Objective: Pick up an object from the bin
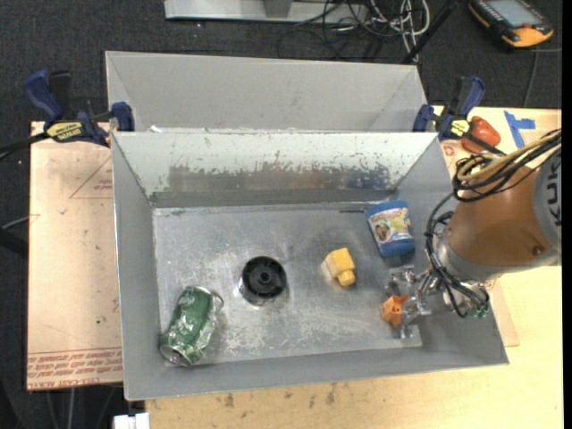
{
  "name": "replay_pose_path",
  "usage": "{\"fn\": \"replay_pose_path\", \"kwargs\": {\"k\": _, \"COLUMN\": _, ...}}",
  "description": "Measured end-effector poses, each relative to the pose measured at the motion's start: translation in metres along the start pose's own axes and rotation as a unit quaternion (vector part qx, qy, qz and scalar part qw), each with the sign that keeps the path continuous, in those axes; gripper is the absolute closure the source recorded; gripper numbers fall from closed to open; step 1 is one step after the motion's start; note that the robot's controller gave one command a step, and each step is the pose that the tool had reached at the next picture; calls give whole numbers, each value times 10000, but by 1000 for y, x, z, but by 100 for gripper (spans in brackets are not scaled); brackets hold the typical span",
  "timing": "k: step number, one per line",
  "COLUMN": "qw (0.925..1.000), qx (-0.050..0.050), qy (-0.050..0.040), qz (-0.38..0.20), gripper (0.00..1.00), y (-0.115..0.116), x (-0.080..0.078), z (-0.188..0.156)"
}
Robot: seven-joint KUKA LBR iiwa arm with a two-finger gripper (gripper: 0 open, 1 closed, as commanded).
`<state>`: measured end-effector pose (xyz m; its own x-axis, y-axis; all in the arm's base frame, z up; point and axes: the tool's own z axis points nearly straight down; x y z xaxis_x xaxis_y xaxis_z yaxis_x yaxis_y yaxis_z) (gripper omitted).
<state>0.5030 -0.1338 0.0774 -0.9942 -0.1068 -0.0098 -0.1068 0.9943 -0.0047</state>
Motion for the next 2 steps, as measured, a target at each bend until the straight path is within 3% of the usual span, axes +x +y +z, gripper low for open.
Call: {"fn": "replay_pose_path", "kwargs": {"k": 2, "qw": 10000, "qx": -7, "qy": 13, "qz": -4, "gripper": 100, "y": 1, "x": 1, "z": -4}}
